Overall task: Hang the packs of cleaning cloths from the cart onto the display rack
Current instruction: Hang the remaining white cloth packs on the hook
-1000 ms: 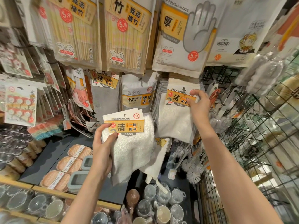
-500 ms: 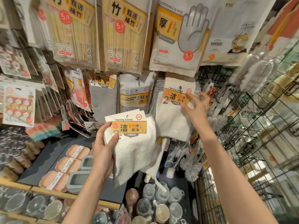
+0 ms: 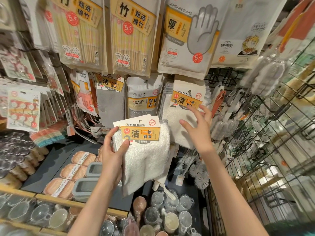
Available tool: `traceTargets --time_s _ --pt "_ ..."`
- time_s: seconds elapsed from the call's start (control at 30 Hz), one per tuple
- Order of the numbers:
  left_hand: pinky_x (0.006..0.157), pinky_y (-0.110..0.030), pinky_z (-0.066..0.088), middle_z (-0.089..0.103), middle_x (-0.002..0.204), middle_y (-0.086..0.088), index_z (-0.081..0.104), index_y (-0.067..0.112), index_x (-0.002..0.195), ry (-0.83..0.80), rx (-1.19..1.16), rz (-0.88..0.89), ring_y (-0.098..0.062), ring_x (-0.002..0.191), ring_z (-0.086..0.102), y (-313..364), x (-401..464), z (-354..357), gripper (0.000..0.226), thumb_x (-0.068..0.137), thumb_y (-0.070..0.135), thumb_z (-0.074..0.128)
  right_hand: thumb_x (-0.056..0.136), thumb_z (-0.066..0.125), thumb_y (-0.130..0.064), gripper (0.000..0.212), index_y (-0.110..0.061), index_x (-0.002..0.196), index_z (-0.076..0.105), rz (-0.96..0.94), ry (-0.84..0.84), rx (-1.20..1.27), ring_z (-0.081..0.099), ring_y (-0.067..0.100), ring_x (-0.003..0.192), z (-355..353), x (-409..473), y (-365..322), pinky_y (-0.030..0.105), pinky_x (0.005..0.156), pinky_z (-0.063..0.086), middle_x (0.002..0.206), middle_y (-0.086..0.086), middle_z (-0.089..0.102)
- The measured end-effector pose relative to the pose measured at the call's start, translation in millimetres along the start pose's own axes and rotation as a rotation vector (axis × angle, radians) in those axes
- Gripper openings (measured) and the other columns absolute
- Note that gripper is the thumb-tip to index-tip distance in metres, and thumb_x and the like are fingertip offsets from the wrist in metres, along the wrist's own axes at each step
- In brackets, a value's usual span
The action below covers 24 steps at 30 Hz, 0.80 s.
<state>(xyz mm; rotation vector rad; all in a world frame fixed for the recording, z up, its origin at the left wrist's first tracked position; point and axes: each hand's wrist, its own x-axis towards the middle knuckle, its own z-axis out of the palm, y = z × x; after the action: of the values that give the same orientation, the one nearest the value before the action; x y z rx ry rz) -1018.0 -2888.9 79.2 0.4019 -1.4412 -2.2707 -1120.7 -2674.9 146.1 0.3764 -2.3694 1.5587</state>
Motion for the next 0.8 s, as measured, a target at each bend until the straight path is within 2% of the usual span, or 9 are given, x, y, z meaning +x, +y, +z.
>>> traceTargets --time_s 0.07,0.17,0.23,0.33,0.43,0.5,0.6,0.7,0.8 --pt "0.092 -0.048 0.052 0.063 0.126 -0.010 0.059 0.036 0.116 -0.015 -0.010 -0.014 -0.029 0.112 0.063 0.1 -1.5 2.1 0.048 0.087 -0.002 0.063 0.083 0.070 -0.018 0.044 -0.032 0.122 0.056 0.007 -0.050 0.015 0.033 0.000 0.122 8.5 -7.6 -1.5 -0.004 0.096 0.025 0.136 -0.012 0.024" --pt "0.093 -0.051 0.051 0.062 0.126 -0.009 0.061 0.040 0.110 -0.012 -0.020 -0.023 -0.028 0.112 0.063 1.4 -5.0 4.7 0.049 0.085 -0.002 0.065 0.082 0.070 -0.026 0.046 -0.037 0.124 0.054 0.018 -0.142 0.044 0.033 0.010 0.131 21.7 -19.0 1.8 0.028 0.113 0.030 0.134 -0.014 0.032" --pt "0.093 -0.051 0.052 0.062 0.126 -0.008 0.061 0.042 0.109 -0.017 -0.007 -0.019 -0.027 0.112 0.063 2.1 -7.2 6.3 0.050 0.084 -0.001 0.065 0.082 0.070 -0.028 0.050 -0.035 0.128 0.051 0.039 -0.186 0.026 0.032 0.011 0.132 29.1 -25.9 2.6 0.035 0.113 0.029 0.131 -0.014 0.037" --pt "0.091 -0.047 0.053 0.064 0.123 -0.007 0.059 0.037 0.113 -0.035 -0.004 -0.016 -0.025 0.110 0.064 0.6 -8.7 8.6 0.050 0.084 -0.004 0.065 0.081 0.071 -0.023 0.055 -0.025 0.131 0.049 0.108 -0.215 0.032 0.037 0.011 0.127 38.4 -33.1 1.4 0.030 0.108 0.031 0.125 -0.012 0.043" --pt "0.081 -0.032 0.057 0.065 0.122 -0.007 0.056 0.032 0.117 -0.036 0.005 -0.012 -0.023 0.108 0.065 -1.8 -9.6 8.5 0.050 0.084 -0.006 0.064 0.078 0.074 -0.014 0.056 -0.018 0.129 0.051 0.146 -0.215 0.059 0.043 0.007 0.117 43.5 -38.2 -1.6 0.016 0.100 0.031 0.121 -0.006 0.047" --pt "0.076 -0.026 0.057 0.064 0.122 -0.006 0.055 0.032 0.118 -0.025 0.007 -0.009 -0.021 0.108 0.065 -2.9 -9.1 7.0 0.051 0.084 -0.005 0.064 0.077 0.074 -0.011 0.055 -0.019 0.127 0.052 0.156 -0.212 0.076 0.044 0.004 0.113 44.9 -40.9 -2.4 0.014 0.096 0.032 0.120 -0.005 0.049" --pt "0.086 -0.037 0.056 0.061 0.127 -0.010 0.057 0.035 0.114 0.001 -0.011 -0.011 -0.025 0.114 0.062 -4.6 -6.9 7.1 0.052 0.082 -0.004 0.067 0.075 0.075 -0.007 0.052 -0.021 0.119 0.051 0.151 -0.194 0.097 0.048 0.006 0.113 45.3 -44.5 -1.6 0.021 0.098 0.039 0.119 -0.005 0.055" --pt "0.096 -0.050 0.050 0.060 0.127 -0.011 0.058 0.035 0.112 0.023 -0.027 -0.005 -0.028 0.114 0.062 -3.9 -5.8 10.5 0.052 0.081 -0.006 0.068 0.075 0.074 -0.003 0.050 -0.015 0.117 0.049 0.156 -0.189 0.128 0.051 -0.011 0.098 43.0 -45.5 -1.8 0.005 0.084 0.038 0.105 -0.014 0.057" --pt "0.094 -0.050 0.051 0.062 0.125 -0.010 0.057 0.034 0.112 0.027 -0.035 -0.012 -0.028 0.113 0.063 -2.9 -5.7 12.4 0.053 0.080 -0.006 0.068 0.077 0.072 -0.002 0.048 -0.019 0.116 0.048 0.160 -0.208 0.144 0.047 -0.025 0.089 41.9 -45.4 -1.0 -0.003 0.074 0.037 0.100 -0.024 0.054"
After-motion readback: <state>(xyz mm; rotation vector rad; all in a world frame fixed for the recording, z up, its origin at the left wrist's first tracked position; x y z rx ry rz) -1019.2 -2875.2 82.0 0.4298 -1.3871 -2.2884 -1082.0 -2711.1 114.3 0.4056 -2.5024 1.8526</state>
